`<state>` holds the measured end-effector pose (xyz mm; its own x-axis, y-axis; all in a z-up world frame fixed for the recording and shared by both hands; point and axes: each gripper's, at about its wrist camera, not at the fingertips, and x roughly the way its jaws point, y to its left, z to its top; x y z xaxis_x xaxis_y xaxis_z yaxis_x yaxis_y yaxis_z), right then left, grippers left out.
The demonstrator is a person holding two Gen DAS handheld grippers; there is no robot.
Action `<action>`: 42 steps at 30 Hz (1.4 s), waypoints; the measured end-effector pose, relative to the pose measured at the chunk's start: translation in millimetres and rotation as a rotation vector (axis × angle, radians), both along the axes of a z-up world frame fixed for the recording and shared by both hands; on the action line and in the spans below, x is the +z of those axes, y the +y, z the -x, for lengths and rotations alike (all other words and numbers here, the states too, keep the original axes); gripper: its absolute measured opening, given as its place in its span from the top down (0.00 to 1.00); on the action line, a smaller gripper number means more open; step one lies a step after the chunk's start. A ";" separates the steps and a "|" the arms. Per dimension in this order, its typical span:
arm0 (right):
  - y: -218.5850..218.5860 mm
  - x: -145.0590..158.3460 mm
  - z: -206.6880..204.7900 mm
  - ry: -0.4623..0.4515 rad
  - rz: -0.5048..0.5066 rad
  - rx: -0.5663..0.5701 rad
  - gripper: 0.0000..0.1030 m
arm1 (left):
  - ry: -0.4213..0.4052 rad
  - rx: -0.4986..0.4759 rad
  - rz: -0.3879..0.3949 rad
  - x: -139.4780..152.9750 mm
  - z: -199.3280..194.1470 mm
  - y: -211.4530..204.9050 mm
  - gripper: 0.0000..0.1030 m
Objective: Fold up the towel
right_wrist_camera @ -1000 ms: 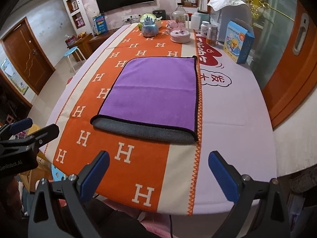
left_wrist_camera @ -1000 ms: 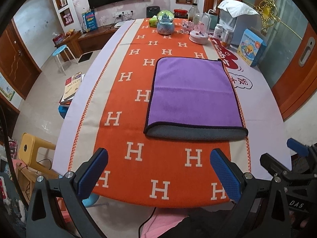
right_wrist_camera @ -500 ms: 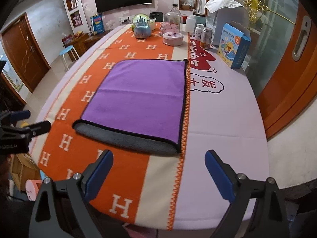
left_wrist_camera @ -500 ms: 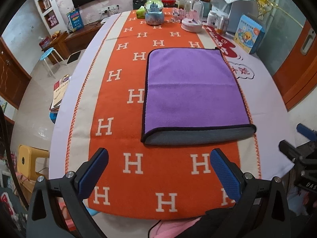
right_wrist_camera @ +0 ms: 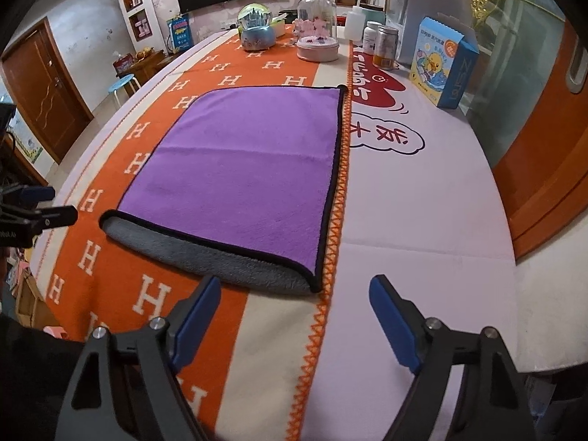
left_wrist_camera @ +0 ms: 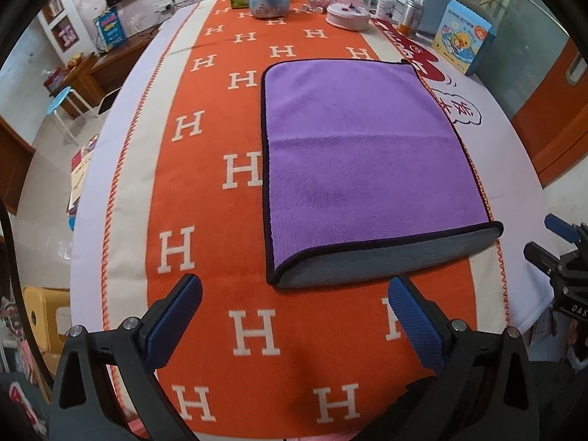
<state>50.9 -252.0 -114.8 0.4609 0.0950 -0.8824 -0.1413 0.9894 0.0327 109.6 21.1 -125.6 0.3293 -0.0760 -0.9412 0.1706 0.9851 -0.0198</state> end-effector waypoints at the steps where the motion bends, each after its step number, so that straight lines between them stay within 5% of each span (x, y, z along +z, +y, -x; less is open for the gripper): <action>1: -0.7 -3.0 -1.4 -0.003 -0.001 0.004 0.21 | 0.006 -0.008 0.001 -4.1 -3.0 0.5 0.03; 17: -1.1 -53.3 -23.2 0.062 -0.019 0.084 0.39 | 0.125 -0.037 0.023 -66.3 -37.7 5.2 0.14; 29: 6.5 -59.7 -29.4 0.066 -0.024 0.125 0.53 | 0.174 -0.056 0.050 -85.7 -43.7 -2.3 0.25; 42: 6.0 -61.3 -24.5 0.077 0.003 0.135 0.79 | 0.182 -0.059 0.066 -87.3 -38.8 -16.8 0.52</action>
